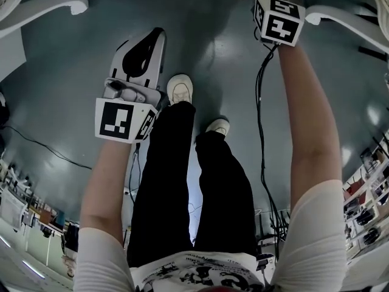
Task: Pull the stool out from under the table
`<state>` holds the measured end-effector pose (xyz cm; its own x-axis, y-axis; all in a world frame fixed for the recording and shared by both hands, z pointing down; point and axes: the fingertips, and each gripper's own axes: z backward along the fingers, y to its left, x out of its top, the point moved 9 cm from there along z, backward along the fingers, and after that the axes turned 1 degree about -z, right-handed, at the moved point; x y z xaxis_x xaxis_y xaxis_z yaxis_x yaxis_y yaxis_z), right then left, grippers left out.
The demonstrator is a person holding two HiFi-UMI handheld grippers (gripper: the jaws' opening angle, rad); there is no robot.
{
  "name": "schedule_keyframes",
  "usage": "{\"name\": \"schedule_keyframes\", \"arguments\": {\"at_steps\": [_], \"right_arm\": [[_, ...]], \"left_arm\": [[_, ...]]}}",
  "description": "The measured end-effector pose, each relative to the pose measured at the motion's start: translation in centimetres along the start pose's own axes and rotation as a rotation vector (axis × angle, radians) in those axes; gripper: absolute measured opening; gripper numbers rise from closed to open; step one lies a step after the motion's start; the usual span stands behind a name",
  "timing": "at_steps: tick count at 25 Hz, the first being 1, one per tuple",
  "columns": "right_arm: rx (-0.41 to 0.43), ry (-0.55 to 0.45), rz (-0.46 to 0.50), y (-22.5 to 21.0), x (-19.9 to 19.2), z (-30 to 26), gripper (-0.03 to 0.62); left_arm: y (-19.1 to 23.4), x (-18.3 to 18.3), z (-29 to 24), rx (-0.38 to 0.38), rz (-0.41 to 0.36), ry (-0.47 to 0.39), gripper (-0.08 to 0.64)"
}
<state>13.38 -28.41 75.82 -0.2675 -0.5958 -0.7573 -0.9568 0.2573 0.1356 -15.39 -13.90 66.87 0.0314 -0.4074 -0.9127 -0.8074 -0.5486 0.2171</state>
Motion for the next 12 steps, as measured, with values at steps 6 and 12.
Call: {"name": "schedule_keyframes", "arguments": {"at_steps": [6, 12], "right_arm": [[0.007, -0.011, -0.003, 0.0, -0.1, -0.2, 0.250], [0.023, 0.016, 0.017, 0.1, -0.5, 0.6, 0.247]], "left_arm": [[0.4, -0.5, 0.6, -0.003, 0.006, -0.004, 0.021], [-0.7, -0.9, 2.0, -0.016, -0.005, 0.025, 0.021]]}}
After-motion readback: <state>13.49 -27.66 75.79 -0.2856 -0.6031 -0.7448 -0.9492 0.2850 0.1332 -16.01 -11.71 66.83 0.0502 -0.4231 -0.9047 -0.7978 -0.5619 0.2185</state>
